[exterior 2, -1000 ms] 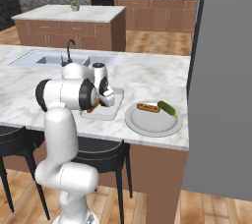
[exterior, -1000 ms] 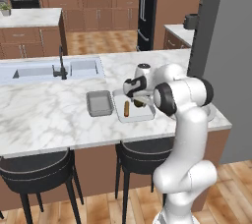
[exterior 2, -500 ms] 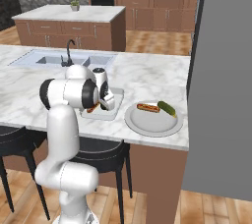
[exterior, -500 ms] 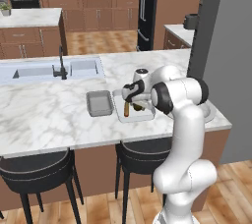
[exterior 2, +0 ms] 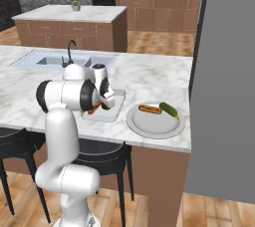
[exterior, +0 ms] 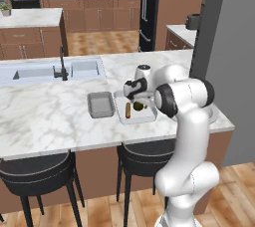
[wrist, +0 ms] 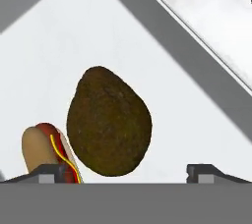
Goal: Place one cooked food and one vegetable from the large plate to each tupperware container.
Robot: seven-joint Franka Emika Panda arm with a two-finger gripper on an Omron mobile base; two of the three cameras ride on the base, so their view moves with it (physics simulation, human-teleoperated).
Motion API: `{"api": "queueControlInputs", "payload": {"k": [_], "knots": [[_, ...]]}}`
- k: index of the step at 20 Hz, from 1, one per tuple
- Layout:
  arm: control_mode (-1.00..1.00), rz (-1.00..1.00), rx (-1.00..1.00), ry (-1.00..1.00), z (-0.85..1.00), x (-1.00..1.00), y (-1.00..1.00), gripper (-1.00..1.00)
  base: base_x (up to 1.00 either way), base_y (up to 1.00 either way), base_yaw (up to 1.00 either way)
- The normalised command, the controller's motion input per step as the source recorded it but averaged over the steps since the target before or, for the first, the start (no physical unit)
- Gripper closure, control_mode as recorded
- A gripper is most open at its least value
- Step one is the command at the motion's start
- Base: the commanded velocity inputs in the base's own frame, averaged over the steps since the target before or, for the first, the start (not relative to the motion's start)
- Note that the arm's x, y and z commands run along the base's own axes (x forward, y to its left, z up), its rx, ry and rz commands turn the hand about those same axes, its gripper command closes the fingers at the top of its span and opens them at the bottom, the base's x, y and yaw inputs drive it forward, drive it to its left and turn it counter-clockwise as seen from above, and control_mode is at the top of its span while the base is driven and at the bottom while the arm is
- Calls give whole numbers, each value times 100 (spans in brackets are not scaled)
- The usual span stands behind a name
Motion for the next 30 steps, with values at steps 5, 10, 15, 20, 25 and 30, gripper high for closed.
{"api": "queueControlInputs", "payload": {"k": [5,10,15,20,25,30], "knots": [[-100,-1,1,0,54,-50,-9,-100,0,0,0],[-100,-11,0,-3,52,-72,-53,-100,0,0,0],[-100,-21,0,-7,24,-15,-77,-100,0,0,0],[-100,-24,0,-5,2,1,-78,-100,0,0,0],[-100,-17,3,0,3,12,-64,-100,0,0,0],[-100,-3,3,2,0,23,-40,-100,0,0,0]]}}
